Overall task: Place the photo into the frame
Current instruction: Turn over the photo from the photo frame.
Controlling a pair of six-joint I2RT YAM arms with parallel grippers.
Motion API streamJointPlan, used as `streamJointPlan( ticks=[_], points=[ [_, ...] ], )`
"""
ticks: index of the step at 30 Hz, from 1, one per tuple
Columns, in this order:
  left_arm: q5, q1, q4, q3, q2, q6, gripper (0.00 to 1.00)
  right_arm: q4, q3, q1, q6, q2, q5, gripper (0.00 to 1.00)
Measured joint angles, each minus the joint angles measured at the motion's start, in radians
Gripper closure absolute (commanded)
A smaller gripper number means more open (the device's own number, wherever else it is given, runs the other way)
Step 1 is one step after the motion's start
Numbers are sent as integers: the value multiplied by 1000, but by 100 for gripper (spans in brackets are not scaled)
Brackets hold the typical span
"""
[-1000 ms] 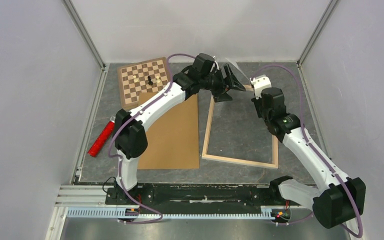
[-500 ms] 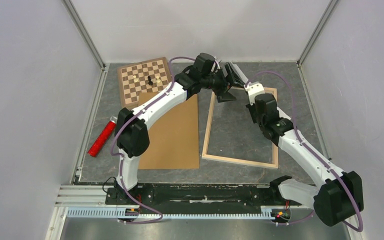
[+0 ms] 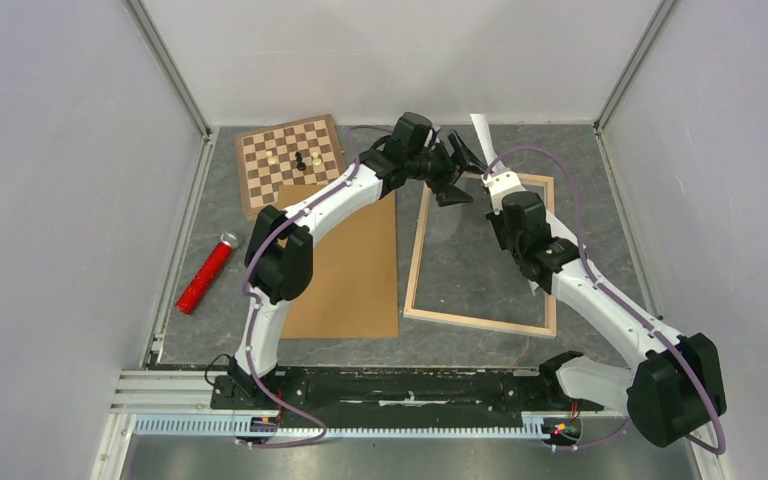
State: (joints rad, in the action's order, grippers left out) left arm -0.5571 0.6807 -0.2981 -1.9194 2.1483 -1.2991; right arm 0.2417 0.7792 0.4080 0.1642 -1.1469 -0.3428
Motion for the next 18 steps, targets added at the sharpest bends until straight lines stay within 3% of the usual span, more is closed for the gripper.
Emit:
streamJointPlan(
  ticks=[18],
  points=[
    [6, 2, 9, -6, 5, -21, 18, -54, -5, 46, 0, -66, -24, 100]
  ],
)
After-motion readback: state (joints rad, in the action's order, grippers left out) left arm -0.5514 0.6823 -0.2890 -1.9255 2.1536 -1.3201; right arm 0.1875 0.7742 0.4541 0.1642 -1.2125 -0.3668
